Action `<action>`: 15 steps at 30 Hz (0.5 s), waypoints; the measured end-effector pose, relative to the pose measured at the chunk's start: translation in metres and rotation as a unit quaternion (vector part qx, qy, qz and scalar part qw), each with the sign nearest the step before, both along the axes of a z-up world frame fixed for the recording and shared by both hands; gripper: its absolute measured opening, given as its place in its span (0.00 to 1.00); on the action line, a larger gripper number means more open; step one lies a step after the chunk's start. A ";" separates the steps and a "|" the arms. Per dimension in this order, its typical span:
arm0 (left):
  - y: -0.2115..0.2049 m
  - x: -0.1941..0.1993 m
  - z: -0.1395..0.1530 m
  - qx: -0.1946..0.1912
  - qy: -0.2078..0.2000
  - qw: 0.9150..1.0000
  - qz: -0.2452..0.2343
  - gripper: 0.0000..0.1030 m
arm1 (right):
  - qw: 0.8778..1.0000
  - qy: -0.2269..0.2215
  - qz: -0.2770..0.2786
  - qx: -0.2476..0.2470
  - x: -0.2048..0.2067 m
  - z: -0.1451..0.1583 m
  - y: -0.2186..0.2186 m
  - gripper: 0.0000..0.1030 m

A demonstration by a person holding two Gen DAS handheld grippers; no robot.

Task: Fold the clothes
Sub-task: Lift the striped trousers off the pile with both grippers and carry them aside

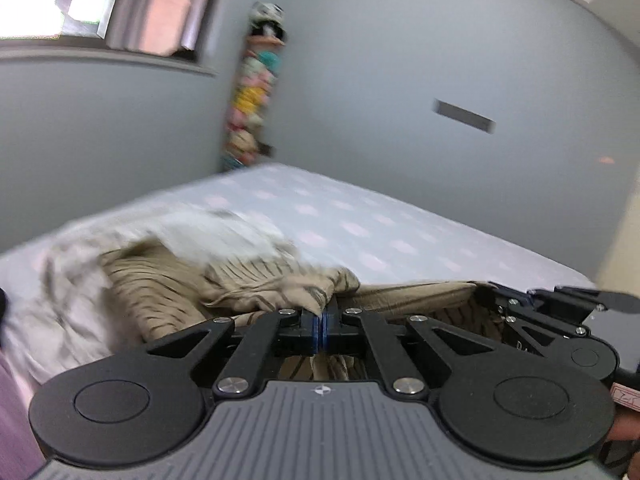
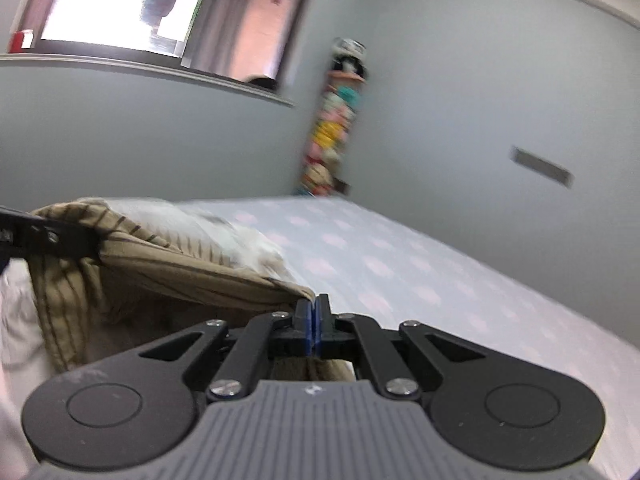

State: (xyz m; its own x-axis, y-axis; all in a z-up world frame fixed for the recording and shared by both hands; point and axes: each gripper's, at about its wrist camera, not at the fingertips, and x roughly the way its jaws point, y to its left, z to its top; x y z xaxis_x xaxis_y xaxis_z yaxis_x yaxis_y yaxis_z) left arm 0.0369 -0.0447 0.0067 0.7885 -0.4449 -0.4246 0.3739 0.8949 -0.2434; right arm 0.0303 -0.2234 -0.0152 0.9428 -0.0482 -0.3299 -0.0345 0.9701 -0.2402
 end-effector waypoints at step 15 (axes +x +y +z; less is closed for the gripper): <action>0.024 -0.029 -0.007 0.000 0.043 0.998 0.041 0.00 | 0.958 -0.018 -0.276 0.074 -0.130 -0.026 -0.153 0.02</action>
State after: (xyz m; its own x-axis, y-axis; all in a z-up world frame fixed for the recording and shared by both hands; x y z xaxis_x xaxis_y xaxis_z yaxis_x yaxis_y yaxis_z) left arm 0.0075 -0.0208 -0.0002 0.7832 -0.3805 -0.4917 0.2777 0.9217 -0.2709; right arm -0.0993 -0.3764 -0.0411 0.7974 -0.4985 -0.3401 0.5000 0.8613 -0.0901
